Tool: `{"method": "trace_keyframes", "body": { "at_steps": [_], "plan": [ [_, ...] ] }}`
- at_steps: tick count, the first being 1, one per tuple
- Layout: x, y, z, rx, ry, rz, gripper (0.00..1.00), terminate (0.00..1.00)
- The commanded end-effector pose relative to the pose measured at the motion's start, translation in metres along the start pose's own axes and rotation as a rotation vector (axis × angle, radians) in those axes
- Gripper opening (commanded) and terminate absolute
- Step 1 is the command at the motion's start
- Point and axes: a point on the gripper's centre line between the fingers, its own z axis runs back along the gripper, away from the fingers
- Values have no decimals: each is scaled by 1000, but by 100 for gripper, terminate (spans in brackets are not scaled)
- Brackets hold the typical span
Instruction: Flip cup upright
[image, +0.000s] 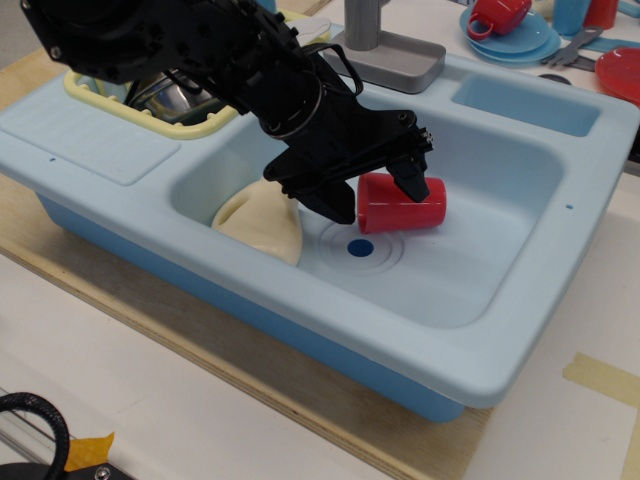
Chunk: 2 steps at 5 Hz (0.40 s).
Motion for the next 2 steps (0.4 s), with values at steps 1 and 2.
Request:
{"method": "trace_keyframes", "body": {
  "at_steps": [1,2],
  "plan": [
    [11,-4,-8,-48,-22,-8,100,0],
    [11,-6,-10,-53,-30,-7,0,0]
  ]
}}
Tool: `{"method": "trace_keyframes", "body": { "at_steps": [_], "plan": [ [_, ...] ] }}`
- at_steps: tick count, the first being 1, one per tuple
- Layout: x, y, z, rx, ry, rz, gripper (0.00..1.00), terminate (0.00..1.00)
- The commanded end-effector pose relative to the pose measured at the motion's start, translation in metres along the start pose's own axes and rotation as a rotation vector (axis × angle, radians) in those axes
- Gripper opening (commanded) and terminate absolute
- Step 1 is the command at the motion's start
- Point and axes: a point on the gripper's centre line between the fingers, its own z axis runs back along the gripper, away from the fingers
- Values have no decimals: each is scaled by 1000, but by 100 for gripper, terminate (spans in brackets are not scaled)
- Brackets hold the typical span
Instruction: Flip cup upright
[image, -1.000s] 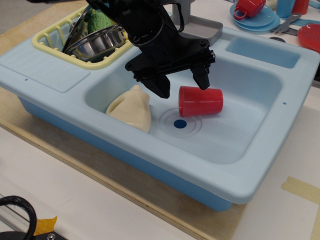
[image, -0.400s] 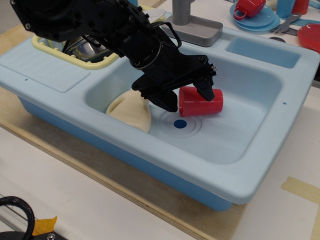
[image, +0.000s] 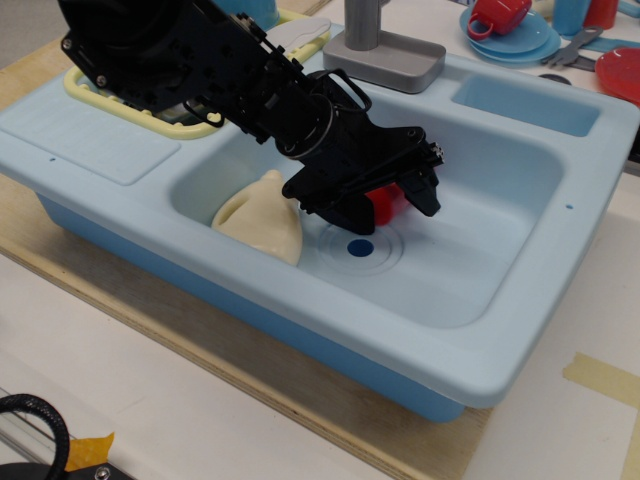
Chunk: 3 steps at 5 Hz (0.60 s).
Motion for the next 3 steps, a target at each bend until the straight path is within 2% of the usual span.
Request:
{"method": "trace_keyframes", "body": {
  "at_steps": [1,3],
  "plan": [
    [10,-7,8,-9,-57,-38,0,0],
    [23,-17,23,55,-104,-105,0,0]
  ]
}}
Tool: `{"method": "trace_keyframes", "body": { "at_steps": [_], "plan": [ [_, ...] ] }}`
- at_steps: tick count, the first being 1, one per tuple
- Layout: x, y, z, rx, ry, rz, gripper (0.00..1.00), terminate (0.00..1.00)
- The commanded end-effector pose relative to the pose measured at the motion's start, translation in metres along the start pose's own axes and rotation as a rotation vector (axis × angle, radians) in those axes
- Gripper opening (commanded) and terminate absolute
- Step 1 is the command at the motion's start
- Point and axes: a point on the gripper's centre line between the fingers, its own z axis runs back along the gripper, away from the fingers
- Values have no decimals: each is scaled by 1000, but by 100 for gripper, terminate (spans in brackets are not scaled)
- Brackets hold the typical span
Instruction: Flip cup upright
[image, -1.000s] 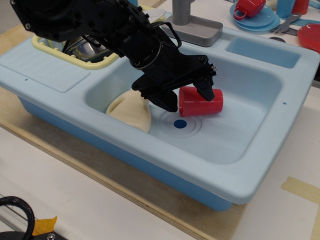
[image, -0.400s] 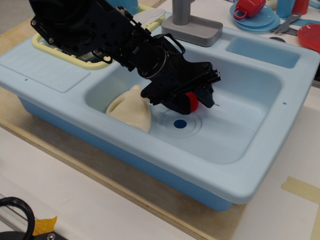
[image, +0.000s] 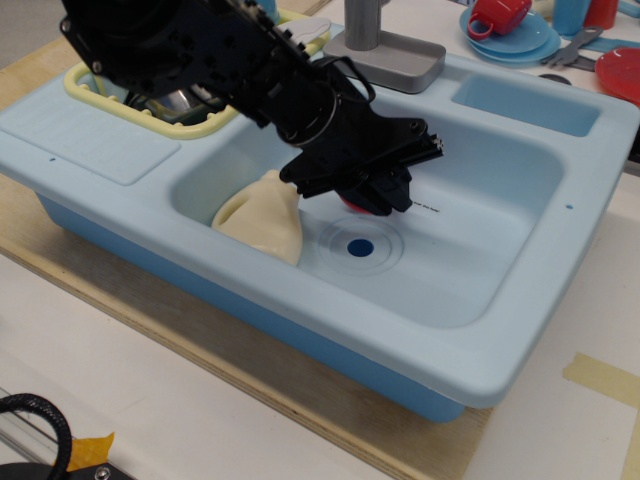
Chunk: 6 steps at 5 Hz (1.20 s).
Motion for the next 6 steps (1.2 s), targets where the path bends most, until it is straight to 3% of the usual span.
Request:
{"method": "trace_keyframes", "body": {
  "at_steps": [1,3,5,6],
  "plan": [
    [20,-16,23,41,-42,-61,0,0],
    [32,-32,42,208,273,-33,0,0],
    [27,-33,45,350,656,269,0,0],
    [18,-30,47,396,786,392,0,0]
  ]
}}
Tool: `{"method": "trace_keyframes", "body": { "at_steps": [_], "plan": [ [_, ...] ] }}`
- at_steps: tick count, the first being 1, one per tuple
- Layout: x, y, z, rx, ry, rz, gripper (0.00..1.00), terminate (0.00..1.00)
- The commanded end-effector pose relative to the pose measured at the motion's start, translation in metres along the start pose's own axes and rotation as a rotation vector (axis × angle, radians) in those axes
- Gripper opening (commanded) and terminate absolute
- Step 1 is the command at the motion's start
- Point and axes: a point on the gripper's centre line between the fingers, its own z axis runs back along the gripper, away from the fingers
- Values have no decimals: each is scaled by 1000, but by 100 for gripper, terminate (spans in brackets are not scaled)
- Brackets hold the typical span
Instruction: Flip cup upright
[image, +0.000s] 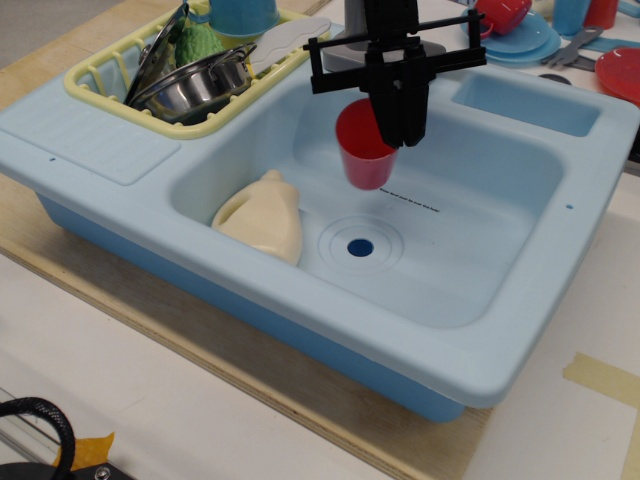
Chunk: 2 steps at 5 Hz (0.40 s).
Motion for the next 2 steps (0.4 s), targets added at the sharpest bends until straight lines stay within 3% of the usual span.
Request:
{"method": "trace_keyframes", "body": {
  "at_steps": [1,2],
  "plan": [
    [-4,8,3,-27,68,71,0,0],
    [1,10,-6,-67,103,56,0,100]
  ]
}}
